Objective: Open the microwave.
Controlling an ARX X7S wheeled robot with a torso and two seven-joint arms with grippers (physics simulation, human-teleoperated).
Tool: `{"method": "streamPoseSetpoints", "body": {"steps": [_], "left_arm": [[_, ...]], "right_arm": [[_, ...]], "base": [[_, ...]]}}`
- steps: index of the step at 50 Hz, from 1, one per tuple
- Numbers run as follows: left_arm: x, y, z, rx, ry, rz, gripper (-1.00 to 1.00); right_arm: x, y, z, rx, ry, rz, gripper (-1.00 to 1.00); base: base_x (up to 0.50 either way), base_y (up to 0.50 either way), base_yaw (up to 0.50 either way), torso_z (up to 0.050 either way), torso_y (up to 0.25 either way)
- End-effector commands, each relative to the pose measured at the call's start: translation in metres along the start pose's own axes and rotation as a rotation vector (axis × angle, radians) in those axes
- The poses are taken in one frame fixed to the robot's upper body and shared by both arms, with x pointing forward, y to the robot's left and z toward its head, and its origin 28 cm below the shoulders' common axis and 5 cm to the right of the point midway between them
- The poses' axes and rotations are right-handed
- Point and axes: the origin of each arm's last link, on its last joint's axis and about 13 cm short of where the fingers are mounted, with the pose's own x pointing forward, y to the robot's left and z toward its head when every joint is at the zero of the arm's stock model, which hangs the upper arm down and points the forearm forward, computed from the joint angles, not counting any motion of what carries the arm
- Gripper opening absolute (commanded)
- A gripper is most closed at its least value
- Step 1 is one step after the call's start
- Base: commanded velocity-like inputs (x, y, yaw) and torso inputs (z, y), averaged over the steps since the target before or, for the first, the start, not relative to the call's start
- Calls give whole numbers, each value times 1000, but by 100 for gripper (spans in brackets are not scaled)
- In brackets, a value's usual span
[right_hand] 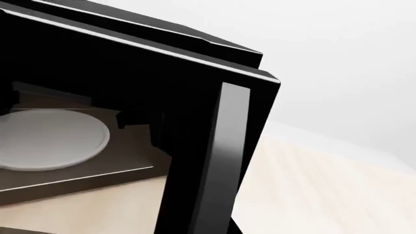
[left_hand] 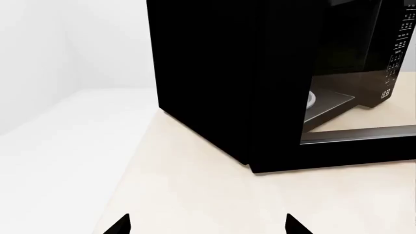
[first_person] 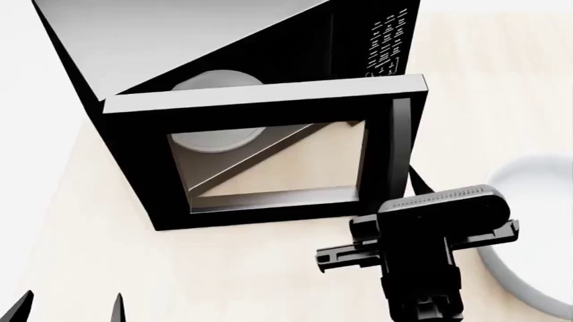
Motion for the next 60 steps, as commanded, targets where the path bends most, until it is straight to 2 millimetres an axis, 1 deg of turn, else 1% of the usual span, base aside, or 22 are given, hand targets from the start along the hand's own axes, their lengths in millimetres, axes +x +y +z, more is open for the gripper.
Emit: {"method": "streamPoseSetpoints", "body": {"steps": [1, 2, 19, 33, 60], "left_arm": [[0, 0, 0, 0, -1, 1, 100], [0, 0, 1, 0, -2, 1, 100], [0, 0, 0, 3, -3, 0, 100], [0, -1, 0, 3, -1, -1, 100], [0, -1, 0, 1, -1, -2, 100]], "right_arm": [[-6, 29, 10, 139, -47, 245, -100], [-6, 30, 10, 140, -47, 236, 100], [-5, 28, 9, 154, -47, 225, 100], [-3, 16, 8, 172, -43, 180, 100], [-8, 2, 7, 184, -44, 135, 100]], "base": [[0, 0, 0, 0, 0], [0, 0, 0, 0, 0], [0, 0, 0, 1, 1], [0, 0, 0, 0, 1], [0, 0, 0, 0, 1]]}}
